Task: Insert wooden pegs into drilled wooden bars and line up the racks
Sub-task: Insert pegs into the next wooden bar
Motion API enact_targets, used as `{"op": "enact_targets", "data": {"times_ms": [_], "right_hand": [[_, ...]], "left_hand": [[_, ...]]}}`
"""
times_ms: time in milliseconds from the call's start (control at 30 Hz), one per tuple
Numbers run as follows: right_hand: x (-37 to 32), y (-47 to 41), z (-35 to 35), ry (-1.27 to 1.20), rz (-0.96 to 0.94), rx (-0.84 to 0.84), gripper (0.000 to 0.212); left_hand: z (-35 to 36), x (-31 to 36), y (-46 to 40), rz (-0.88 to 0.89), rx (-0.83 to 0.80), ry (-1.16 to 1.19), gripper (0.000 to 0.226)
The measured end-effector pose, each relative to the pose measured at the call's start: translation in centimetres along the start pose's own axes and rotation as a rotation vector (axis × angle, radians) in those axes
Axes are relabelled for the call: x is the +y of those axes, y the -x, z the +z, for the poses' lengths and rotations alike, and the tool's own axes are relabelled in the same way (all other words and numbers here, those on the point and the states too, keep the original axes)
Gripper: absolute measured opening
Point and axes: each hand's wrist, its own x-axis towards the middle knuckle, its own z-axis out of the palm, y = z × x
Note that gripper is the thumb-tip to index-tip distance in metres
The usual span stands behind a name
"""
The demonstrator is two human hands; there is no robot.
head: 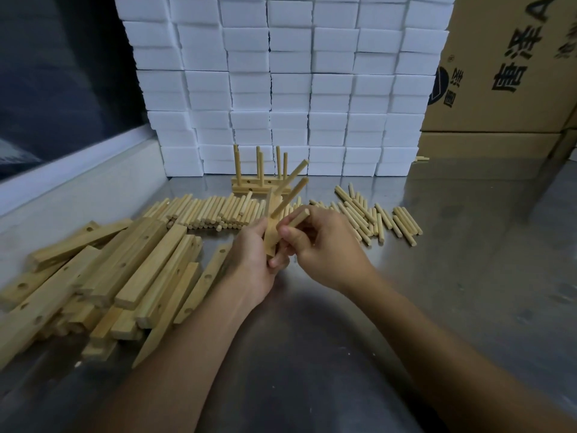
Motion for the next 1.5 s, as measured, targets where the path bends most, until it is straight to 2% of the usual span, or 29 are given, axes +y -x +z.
{"op": "enact_targets", "data": {"times_ms": [333,467,700,800,900,1067,1233,1400,1500], "right_hand": [[0.4,0.3,1.3,-0.047,-0.005,0.137,0.013],[0.2,0.5,1.9,-0.082,0.023,0.181,0.017],[0.3,0.6,1.6,-0.081,0.032,0.116,0.015],[0.7,0.5,1.1,-0.033,0.056,0.085,0.014],[1.4,0.3,0.0,-0.022,0.106,0.123,0.013],[1.9,0.1,-2.1,-0.056,0.064,0.165,0.015],[2.0,-0.1,-2.0,-0.194,0.081,0.205,0.025],[2.0,-0.3,-1.6,-0.256,0.148,0.321,0.03],[1.9,-0.2,-1.3,-0.248,0.153,0.317,0.031]], "left_hand": [[0.0,-0.1,-0.2,-0.001,0.055,0.021,0.047],[0.1,-0.2,-0.2,0.006,0.077,0.01,0.041],[0.1,-0.3,-0.1,0.014,0.059,0.008,0.049],[0.1,-0.1,0.0,0.001,0.019,0.0,0.045],[-0.4,0.3,0.1,-0.06,-0.115,0.004,0.044],[-1.0,0.5,0.4,-0.044,-0.255,-0.037,0.026],[-1.3,0.3,0.1,-0.034,-0.253,0.013,0.026],[-1.3,0.0,0.0,-0.014,-0.241,0.011,0.026],[-1.4,-0.2,-0.2,0.001,-0.207,0.011,0.029]]}}
